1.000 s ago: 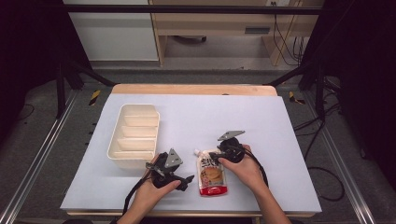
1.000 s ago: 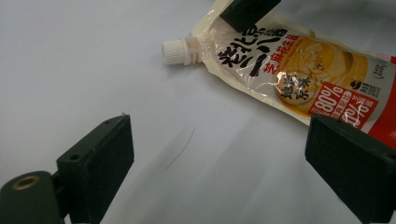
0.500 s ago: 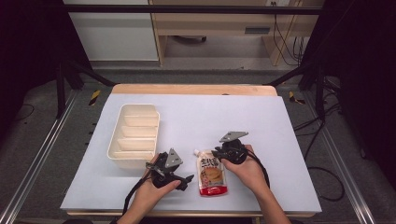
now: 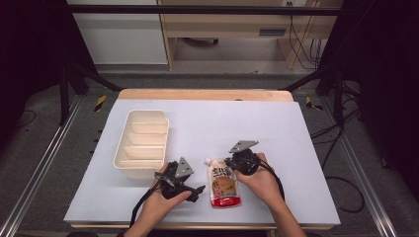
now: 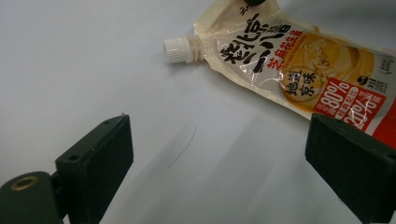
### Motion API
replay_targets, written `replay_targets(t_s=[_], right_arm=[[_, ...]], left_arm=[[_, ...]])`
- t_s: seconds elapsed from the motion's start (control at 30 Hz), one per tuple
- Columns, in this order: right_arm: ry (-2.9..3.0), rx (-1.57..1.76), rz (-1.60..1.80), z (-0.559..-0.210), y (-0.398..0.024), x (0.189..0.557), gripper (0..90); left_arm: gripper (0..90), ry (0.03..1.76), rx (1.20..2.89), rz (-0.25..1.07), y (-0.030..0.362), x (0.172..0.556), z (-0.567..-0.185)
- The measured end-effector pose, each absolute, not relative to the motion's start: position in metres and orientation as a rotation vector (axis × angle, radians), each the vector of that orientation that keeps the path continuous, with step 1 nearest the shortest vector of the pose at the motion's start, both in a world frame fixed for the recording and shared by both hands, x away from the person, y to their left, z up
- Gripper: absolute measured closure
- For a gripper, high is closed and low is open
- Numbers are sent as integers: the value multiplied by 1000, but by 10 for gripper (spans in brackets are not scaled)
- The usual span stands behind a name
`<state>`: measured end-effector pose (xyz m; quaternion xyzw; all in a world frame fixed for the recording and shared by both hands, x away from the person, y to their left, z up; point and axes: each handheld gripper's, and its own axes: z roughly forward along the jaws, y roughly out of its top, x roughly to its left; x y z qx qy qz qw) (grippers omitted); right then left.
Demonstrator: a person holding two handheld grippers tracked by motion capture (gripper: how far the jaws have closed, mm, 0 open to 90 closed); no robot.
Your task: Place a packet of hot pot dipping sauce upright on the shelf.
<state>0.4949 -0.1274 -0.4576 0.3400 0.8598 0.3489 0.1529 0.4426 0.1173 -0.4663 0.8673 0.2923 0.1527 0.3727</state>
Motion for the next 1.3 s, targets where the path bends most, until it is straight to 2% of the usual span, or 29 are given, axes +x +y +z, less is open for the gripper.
replay_targets(t_s=[0.87, 1.3], right_arm=[[2460, 922, 1028, -447, -130, 489, 900], [2343, 773, 1173, -384, -130, 479, 900]], left_arm=[[74, 740, 2232, 391, 117, 443, -466], [79, 716, 2183, 436, 127, 443, -438]])
